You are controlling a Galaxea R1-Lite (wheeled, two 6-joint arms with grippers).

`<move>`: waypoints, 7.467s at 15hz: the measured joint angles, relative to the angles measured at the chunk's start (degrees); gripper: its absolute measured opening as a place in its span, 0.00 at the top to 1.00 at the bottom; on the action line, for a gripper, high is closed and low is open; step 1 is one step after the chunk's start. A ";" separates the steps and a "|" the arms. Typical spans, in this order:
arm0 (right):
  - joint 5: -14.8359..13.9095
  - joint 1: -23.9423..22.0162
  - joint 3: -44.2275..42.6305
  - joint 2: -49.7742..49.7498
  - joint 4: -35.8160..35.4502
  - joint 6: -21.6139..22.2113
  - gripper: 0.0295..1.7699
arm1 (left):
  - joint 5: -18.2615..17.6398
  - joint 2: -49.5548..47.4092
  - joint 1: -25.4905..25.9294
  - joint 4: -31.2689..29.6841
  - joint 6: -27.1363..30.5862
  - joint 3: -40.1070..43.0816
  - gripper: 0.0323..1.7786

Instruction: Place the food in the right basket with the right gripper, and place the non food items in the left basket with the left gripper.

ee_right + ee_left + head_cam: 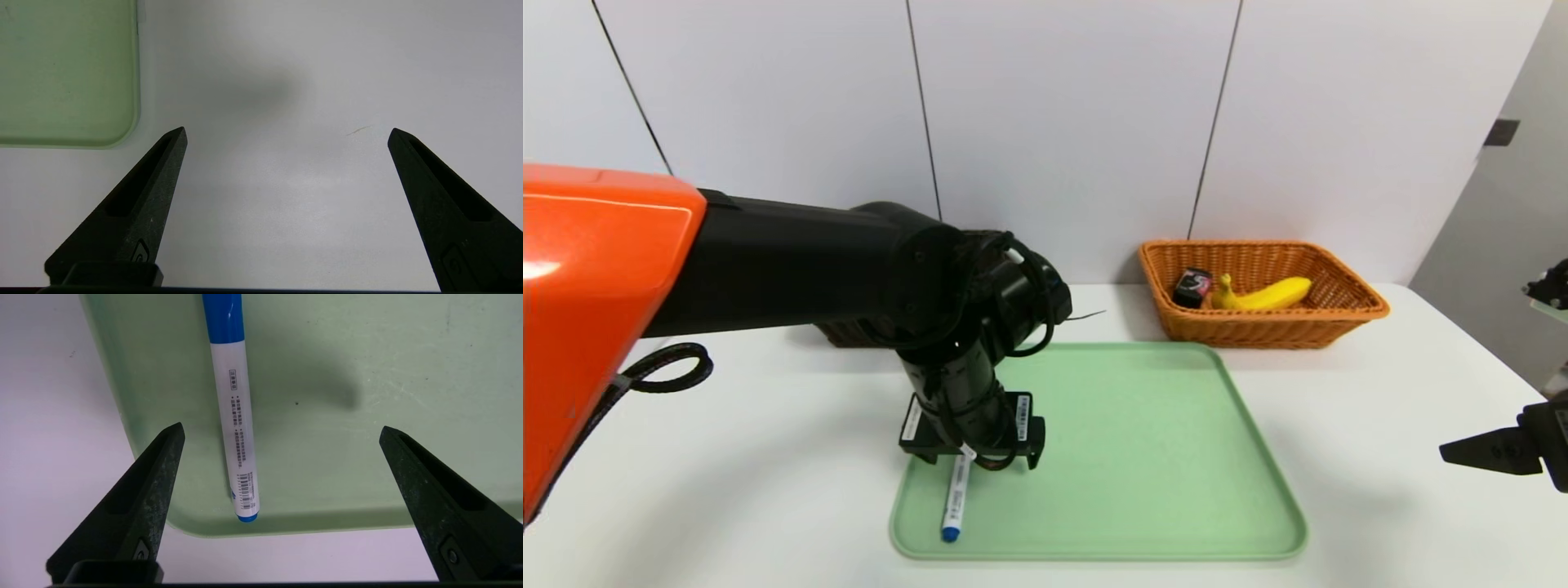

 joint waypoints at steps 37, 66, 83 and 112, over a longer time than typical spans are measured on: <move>0.00 0.00 1.27 -1.11 -0.04 -0.13 0.04 | 0.65 4.07 1.16 0.33 -0.44 -0.15 0.41; -0.35 0.02 3.45 -6.18 0.16 -0.02 0.04 | 0.41 -14.88 19.59 -12.30 -12.07 -16.27 0.93; -0.44 0.00 5.41 -8.90 0.07 -0.11 0.04 | -5.67 3.50 32.41 -19.97 -33.32 -16.24 0.93; 0.00 0.02 5.61 -7.91 -0.11 -0.71 0.04 | -5.53 7.78 33.12 -22.61 -31.17 -16.47 0.34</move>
